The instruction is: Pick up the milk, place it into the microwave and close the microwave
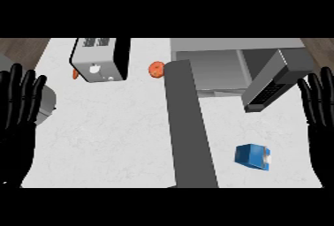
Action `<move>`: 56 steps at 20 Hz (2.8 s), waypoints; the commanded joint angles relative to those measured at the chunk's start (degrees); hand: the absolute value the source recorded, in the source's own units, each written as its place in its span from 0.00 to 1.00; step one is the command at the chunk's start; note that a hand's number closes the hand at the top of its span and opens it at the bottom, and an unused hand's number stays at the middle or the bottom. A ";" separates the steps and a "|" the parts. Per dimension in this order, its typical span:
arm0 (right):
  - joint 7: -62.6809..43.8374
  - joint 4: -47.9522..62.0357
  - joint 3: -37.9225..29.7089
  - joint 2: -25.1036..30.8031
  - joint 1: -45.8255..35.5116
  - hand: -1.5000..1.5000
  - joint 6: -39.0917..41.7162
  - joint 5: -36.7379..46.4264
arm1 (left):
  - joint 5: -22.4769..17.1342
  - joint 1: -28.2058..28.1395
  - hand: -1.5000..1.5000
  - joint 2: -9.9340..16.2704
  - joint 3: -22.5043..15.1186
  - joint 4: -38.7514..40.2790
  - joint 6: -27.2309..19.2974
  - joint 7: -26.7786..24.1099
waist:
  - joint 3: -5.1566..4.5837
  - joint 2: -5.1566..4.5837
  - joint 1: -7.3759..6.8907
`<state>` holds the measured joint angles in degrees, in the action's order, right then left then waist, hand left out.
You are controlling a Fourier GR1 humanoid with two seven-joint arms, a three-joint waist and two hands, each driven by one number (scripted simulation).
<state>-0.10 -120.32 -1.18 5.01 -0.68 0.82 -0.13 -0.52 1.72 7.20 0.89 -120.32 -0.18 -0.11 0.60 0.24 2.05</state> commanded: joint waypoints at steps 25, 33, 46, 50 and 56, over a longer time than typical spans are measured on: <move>6.98 -11.33 31.78 -1.75 30.81 0.00 -19.26 26.15 | -14.89 -18.41 0.00 -0.39 10.51 -7.87 6.58 2.32 | -0.60 -0.04 -1.99; 13.70 -8.75 27.69 2.92 34.80 0.00 -19.64 17.36 | -17.14 -27.44 0.00 -2.27 13.35 -12.89 11.94 -1.13 | -0.58 -0.07 -2.12; 21.35 9.20 11.64 1.90 27.36 0.00 -19.16 5.19 | -17.96 -30.03 0.00 -4.60 15.08 -14.05 16.90 -0.41 | -0.58 -0.16 -2.15; 32.20 18.08 11.12 0.02 30.51 0.00 -18.96 3.30 | -21.34 -30.76 0.00 -4.66 18.76 -13.28 18.00 -1.01 | -0.57 -0.10 -2.13; 37.84 27.47 4.39 2.13 26.72 0.00 -13.45 -1.94 | -26.18 -27.40 0.00 -1.08 24.28 -10.20 20.72 0.54 | -0.58 -0.16 -2.12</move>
<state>32.10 -98.43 6.39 6.59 25.93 -15.56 1.49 -23.06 -26.91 3.90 21.41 -131.95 18.88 -0.31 0.02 0.08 -0.12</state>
